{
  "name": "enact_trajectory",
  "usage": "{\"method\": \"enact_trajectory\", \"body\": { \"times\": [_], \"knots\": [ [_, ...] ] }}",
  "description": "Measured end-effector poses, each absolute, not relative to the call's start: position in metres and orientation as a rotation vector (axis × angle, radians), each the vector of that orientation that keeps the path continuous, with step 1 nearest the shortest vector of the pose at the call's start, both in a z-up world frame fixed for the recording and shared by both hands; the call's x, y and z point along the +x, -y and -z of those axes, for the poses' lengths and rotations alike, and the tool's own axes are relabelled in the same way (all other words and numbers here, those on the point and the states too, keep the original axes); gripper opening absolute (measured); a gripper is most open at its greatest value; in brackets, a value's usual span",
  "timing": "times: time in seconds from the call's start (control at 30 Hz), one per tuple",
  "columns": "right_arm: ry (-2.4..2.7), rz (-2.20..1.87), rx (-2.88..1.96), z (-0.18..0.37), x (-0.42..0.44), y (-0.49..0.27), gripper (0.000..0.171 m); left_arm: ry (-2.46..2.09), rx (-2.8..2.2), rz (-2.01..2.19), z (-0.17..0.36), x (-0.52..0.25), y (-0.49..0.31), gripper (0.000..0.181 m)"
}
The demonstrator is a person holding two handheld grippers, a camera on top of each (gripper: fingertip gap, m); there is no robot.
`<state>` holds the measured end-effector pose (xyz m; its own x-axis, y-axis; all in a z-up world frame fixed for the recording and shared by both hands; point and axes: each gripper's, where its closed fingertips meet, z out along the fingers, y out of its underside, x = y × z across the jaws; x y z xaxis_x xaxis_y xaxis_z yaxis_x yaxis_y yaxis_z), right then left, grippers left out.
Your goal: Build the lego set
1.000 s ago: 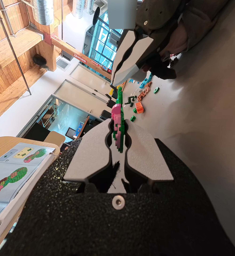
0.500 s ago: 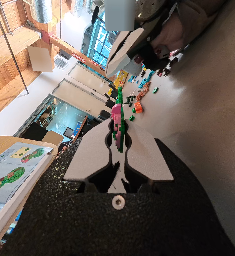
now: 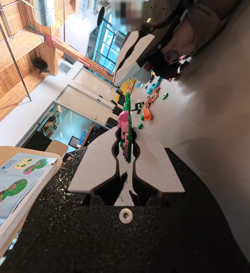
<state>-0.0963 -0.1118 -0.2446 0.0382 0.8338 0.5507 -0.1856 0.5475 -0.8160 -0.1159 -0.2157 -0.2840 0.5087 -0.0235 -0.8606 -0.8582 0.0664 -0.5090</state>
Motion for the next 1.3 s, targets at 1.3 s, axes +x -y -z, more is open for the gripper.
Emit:
{"method": "enact_trajectory", "body": {
  "times": [1.3],
  "knots": [
    [1.343, -0.891, -0.601, 0.236, -0.078, 0.137, 0.0, -0.877, -1.357, -0.78, 0.286, -0.112, 0.216, 0.013]
  ]
}}
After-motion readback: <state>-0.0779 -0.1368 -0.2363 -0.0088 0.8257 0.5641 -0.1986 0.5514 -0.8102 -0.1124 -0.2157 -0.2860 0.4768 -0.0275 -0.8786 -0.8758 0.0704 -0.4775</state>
